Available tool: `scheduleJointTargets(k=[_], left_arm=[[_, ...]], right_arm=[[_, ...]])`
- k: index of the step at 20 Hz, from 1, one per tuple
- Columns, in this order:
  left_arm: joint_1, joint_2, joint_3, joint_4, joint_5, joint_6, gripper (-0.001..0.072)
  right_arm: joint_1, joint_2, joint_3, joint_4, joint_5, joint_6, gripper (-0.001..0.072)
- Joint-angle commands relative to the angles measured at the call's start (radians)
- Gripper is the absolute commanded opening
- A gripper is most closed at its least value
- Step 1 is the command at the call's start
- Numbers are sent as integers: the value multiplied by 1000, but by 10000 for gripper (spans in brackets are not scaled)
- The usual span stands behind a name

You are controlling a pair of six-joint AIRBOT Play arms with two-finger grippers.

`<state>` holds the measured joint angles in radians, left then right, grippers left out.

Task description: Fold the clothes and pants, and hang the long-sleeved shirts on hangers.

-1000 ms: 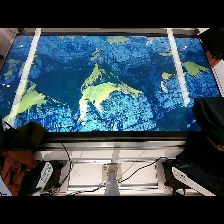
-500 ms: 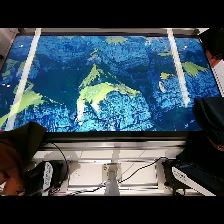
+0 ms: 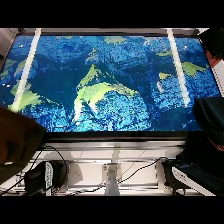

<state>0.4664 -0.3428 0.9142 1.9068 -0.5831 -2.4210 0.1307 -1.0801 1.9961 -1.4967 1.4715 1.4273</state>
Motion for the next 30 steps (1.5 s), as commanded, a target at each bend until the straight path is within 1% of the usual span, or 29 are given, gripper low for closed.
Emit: scheduleJointTargets(k=[1,2,4,5,9,11,15,18,22,23,24,25,26,27,30], left_arm=[[-90,-58,85,-270,134,111,24],[-143,-87,96,-341,134,153,25],[-293,-164,101,-470,134,271,25],[-375,-206,101,-488,134,314,25],[-716,-415,101,-486,135,393,25],[-853,-529,101,-486,135,419,26],[-1035,-726,101,-487,137,422,26],[-1139,-828,101,-487,154,421,27],[-1227,-894,101,-486,153,422,31],[-1232,-896,101,-486,153,426,128],[-1231,-893,101,-486,153,458,462],[-1229,-888,101,-486,151,492,720],[-1218,-876,101,-486,142,527,696],[-1202,-861,101,-475,126,557,695],[-1106,-778,101,-393,32,566,693]], right_arm=[[1,0,0,0,0,0,556],[1,0,0,0,0,0,556],[1,0,0,0,0,0,556],[1,0,0,0,0,0,556],[1,0,0,0,0,0,556],[1,0,0,0,0,0,556],[1,0,0,0,0,0,556],[1,0,0,0,0,0,556],[1,0,0,0,0,0,556],[1,0,0,0,0,0,556],[1,0,0,0,0,0,556],[1,0,0,0,0,0,556],[1,0,0,0,1,0,556],[1,0,0,1,1,0,556],[1,0,0,0,6,0,556]])
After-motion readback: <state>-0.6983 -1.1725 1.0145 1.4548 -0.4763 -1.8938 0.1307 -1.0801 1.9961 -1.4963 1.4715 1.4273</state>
